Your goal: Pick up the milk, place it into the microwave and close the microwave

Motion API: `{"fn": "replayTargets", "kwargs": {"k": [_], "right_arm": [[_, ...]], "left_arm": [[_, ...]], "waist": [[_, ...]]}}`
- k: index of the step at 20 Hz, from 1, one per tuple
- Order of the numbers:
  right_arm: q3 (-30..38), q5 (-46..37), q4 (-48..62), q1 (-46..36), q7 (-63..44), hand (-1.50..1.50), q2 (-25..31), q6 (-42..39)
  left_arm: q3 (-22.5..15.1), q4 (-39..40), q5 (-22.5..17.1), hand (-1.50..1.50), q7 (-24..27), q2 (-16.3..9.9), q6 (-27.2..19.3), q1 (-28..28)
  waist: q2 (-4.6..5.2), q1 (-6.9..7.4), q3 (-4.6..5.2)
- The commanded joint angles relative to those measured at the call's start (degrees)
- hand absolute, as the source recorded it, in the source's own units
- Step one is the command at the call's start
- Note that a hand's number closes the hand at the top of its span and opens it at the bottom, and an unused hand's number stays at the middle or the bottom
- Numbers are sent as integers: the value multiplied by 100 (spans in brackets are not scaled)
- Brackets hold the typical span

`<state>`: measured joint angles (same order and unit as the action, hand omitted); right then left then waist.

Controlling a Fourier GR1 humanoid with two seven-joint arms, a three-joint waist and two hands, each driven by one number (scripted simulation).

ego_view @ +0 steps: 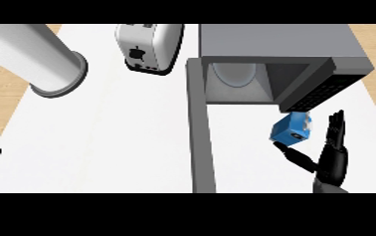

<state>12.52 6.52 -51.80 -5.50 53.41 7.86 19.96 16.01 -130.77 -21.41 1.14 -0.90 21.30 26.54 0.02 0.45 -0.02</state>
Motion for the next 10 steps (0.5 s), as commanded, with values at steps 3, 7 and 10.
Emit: {"fn": "replayTargets", "kwargs": {"k": [3, 7, 10], "right_arm": [[-184, 128, 666, -71, 428, -150, 188, -1316], [-605, 98, 935, -224, 471, -150, 447, -2638], [-648, 113, 884, -270, 1050, 150, 389, -2939]], "left_arm": [[-309, -38, 283, -150, -97, 88, -267, -262], [-230, 51, 164, -150, -3, 88, -118, -2], [47, 151, 20, -150, -7, -11, -68, -143]], "waist": [[6, -26, -4], [10, 49, -9], [1, 10, -4]]}}
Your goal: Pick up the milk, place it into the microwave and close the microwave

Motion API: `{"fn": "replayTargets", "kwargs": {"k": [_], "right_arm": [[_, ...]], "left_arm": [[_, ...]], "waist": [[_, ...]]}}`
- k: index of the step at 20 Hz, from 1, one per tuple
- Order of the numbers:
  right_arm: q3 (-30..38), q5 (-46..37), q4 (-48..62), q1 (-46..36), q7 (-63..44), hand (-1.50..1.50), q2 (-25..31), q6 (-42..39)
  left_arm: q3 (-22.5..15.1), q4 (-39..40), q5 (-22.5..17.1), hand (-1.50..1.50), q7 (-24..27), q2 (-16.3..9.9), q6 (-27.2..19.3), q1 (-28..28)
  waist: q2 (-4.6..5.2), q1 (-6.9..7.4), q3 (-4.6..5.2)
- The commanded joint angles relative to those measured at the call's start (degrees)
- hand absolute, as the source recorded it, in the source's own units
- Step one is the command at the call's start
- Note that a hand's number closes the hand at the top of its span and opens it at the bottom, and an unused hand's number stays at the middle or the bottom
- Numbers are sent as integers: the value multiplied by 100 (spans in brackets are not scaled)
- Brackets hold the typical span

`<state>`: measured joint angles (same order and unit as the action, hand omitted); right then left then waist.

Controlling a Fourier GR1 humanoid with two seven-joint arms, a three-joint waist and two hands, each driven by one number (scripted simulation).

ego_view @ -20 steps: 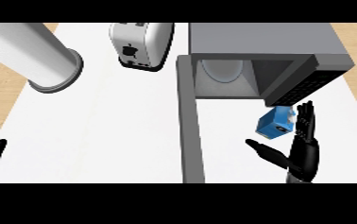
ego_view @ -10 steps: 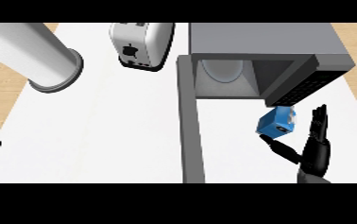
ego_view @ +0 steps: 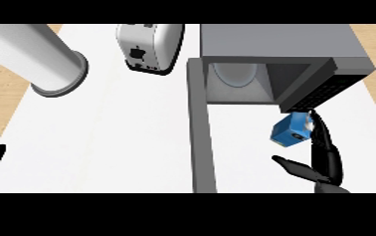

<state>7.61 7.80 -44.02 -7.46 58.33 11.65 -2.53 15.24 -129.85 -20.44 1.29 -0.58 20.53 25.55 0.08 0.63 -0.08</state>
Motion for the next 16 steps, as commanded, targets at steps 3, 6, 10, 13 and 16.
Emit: {"fn": "replayTargets", "kwargs": {"k": [3, 6, 10, 13, 16], "right_arm": [[-108, -284, 150, -460, 626, 150, -328, 350], [296, -268, -310, -166, 761, 150, -421, 1358], [225, -84, -854, 106, 728, 150, -772, 986], [-160, -357, -1786, 367, 219, 150, -906, 1217], [-269, -315, -1774, 402, -59, 150, -655, 622]], "left_arm": [[210, 221, -85, -150, 26, -112, 116, -144], [-132, 56, -13, -150, -117, 55, -71, -38], [323, 245, -235, -150, 110, -17, 144, -7], [31, 160, -72, -150, 122, 56, 201, 163], [136, 266, -149, -150, 243, 56, 478, 274]], "waist": [[-5, -12, 6], [-15, -68, 8], [-19, -55, 10], [-30, -79, 14], [-23, -49, 11]]}}
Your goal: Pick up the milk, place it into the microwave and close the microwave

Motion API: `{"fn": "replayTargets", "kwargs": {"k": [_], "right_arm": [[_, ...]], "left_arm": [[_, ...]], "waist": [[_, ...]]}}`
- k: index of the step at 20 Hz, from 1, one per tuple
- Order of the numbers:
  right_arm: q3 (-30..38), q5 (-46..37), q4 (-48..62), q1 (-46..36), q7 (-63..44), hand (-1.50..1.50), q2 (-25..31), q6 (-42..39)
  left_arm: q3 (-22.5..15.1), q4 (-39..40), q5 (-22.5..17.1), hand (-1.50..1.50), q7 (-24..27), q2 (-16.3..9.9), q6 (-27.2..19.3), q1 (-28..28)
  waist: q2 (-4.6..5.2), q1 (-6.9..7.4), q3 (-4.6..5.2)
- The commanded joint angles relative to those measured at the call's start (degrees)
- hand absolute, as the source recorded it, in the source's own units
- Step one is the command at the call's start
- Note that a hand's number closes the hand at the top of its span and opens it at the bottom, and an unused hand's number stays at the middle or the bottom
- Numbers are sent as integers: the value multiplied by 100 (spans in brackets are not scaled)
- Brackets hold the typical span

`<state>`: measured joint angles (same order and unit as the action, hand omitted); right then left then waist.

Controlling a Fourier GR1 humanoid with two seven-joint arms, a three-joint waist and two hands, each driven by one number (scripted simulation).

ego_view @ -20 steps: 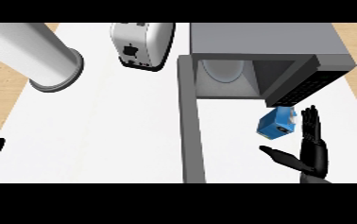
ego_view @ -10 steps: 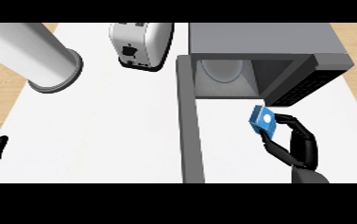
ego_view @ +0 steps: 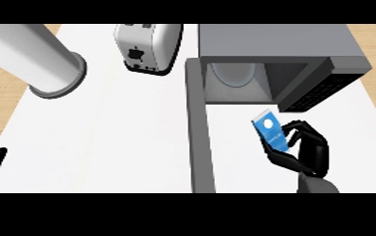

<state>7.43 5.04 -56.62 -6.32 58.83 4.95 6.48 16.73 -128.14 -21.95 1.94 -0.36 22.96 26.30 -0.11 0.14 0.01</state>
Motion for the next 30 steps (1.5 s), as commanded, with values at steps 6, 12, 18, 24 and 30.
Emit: {"fn": "replayTargets", "kwargs": {"k": [6, 12, 18, 24, 30], "right_arm": [[-431, 278, -267, 126, -751, 150, 475, -1536], [-648, 525, -1677, 217, -2052, 150, 330, -1465], [-859, 147, -2904, 97, -3270, 150, 400, -829], [-897, -508, -2016, -869, -3483, 150, 55, -137], [-708, -842, -457, -2388, -3738, 150, -29, 155]], "left_arm": [[-232, 91, 46, -150, 44, 34, -101, -77], [371, -138, -651, -150, -591, -369, -143, -305], [132, -292, -391, -150, -278, -10, 43, 271], [652, 323, -666, -150, -66, -262, 328, 23], [716, 420, -613, -150, -29, -254, 365, -145]], "waist": [[5, 0, -1], [1, -8, 0], [-11, 9, 4], [9, 35, 0], [26, 100, -2]]}}
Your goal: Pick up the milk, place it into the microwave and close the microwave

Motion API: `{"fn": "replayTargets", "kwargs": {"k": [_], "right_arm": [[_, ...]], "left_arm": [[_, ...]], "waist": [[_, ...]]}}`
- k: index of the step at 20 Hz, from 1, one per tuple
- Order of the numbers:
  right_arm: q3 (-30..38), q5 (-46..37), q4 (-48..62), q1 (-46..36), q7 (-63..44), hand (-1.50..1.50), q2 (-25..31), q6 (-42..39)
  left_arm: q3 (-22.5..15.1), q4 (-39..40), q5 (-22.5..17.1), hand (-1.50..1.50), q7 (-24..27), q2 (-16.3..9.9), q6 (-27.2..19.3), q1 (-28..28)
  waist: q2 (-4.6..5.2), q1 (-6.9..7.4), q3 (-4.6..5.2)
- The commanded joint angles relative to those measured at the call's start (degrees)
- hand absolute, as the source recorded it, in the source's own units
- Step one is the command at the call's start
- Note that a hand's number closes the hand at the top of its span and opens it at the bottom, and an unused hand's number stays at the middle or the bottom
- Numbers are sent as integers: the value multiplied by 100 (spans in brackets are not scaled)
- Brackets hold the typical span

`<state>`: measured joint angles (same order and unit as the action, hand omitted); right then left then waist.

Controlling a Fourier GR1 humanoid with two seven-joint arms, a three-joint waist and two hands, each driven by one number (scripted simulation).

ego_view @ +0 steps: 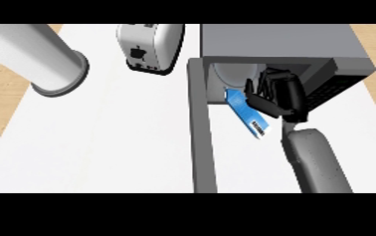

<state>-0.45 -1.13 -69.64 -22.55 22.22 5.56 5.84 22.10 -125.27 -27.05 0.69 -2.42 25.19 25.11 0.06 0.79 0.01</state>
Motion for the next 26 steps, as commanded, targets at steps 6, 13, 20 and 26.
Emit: {"fn": "replayTargets", "kwargs": {"k": [6, 13, 20, 26], "right_arm": [[588, -36, 2376, -1946, 357, 150, 25, 82], [640, -312, 3104, -2170, 1001, 150, 110, 480], [586, -586, 3272, -2417, 1228, 150, 170, 1078], [684, -535, 3261, -2313, 1422, 150, 287, 1368]], "left_arm": [[109, 33, 6, -150, 74, 65, 248, 97], [93, 126, -110, -150, -37, -143, 312, -174], [-149, 357, 33, -150, -26, -71, 282, -507], [-291, 434, 120, -150, -115, -79, 241, -680]], "waist": [[27, 110, -4], [88, 287, -7], [156, 436, 1], [211, 575, 8]]}}
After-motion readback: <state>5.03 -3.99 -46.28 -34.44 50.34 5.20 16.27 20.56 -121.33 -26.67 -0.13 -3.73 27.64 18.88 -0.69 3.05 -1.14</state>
